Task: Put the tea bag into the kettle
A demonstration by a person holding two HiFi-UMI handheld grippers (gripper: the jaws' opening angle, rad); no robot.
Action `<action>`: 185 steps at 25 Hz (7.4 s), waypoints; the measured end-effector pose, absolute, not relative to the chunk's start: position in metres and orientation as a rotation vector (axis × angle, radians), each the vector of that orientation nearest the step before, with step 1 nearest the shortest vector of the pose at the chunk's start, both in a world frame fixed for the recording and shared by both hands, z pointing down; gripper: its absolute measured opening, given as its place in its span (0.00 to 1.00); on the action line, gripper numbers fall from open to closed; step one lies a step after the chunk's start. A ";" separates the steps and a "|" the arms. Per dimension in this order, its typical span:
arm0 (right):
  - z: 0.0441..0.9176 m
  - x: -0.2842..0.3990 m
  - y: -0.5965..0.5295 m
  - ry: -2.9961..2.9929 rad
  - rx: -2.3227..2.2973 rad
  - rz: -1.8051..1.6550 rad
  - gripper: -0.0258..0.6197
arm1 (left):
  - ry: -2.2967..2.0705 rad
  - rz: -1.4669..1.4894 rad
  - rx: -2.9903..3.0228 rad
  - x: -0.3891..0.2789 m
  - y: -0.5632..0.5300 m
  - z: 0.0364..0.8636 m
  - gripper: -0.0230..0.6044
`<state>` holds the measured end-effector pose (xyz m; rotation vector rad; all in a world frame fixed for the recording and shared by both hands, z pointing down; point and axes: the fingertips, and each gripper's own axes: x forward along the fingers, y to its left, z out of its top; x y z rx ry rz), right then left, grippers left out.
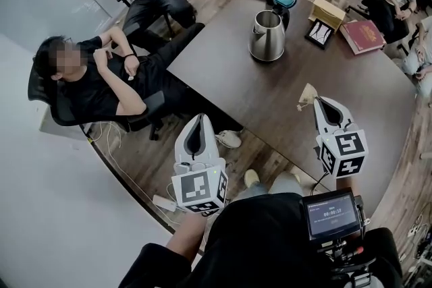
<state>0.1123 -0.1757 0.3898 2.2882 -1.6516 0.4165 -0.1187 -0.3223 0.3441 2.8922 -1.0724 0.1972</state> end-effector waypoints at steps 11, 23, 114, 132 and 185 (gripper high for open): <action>0.380 0.100 -0.186 -1.700 2.277 0.398 0.05 | -1.066 0.206 2.904 -0.119 -0.321 0.339 0.04; 0.374 0.101 -0.214 -1.744 2.261 0.382 0.05 | -1.077 0.215 2.921 -0.113 -0.337 0.330 0.04; 0.368 0.268 -0.448 -1.530 2.388 0.363 0.05 | -0.973 0.302 2.936 -0.034 -0.558 0.326 0.04; 0.436 0.277 -0.448 -1.477 2.316 0.524 0.05 | -0.981 0.320 2.928 -0.028 -0.564 0.336 0.04; 0.439 0.243 -0.442 -1.462 2.301 0.510 0.05 | -0.912 0.275 2.920 -0.036 -0.569 0.336 0.04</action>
